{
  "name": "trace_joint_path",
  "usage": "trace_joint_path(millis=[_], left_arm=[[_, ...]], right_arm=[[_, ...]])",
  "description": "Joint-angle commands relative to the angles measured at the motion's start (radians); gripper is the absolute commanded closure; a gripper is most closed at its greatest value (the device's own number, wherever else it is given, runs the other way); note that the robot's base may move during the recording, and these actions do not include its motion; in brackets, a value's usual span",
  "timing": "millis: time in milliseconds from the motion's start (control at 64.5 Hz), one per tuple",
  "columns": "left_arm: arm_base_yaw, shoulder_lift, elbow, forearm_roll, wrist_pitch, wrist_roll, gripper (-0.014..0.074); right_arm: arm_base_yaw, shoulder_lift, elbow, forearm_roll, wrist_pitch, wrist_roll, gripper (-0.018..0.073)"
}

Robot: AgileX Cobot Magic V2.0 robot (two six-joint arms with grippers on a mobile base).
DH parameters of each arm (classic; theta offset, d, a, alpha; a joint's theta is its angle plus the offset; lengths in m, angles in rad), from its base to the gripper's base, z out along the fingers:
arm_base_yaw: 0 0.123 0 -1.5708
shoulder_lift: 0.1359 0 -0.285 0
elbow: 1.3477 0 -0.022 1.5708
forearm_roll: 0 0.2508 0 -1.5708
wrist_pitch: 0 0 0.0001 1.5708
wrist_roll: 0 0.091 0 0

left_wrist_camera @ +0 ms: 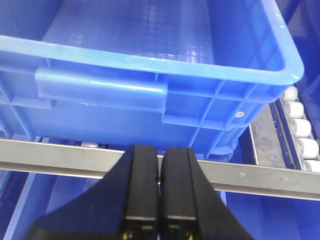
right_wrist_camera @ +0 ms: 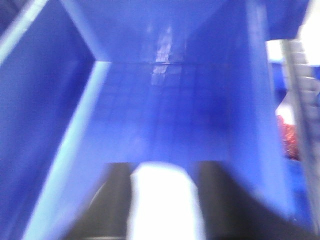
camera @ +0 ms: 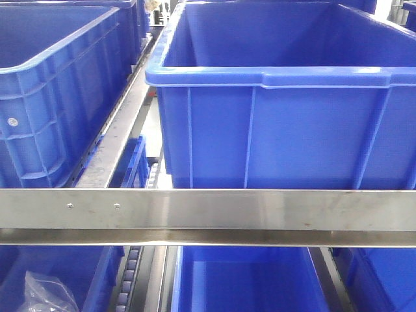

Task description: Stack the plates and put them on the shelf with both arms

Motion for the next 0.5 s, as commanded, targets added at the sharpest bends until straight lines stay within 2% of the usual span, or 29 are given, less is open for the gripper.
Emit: trace_joint_path(millis=[0, 62, 248, 481], left_arm=[[-0.007, 0.005, -0.028, -0.004, -0.078, -0.009, 0.0508], [-0.007, 0.005, -0.028, -0.004, -0.078, -0.009, 0.0508], [-0.007, 0.005, -0.028, -0.004, -0.078, -0.009, 0.0508], [-0.007, 0.005, -0.028, -0.004, -0.078, -0.009, 0.0508]], right_arm=[[-0.003, -0.144, 0.086, -0.001, -0.097, 0.001, 0.0525], [-0.003, -0.247, 0.183, -0.001, -0.131, 0.001, 0.0484], [-0.003, -0.453, 0.420, -0.001, -0.192, 0.001, 0.0511], [-0.003, -0.582, 0.537, -0.001, -0.194, 0.001, 0.0511]])
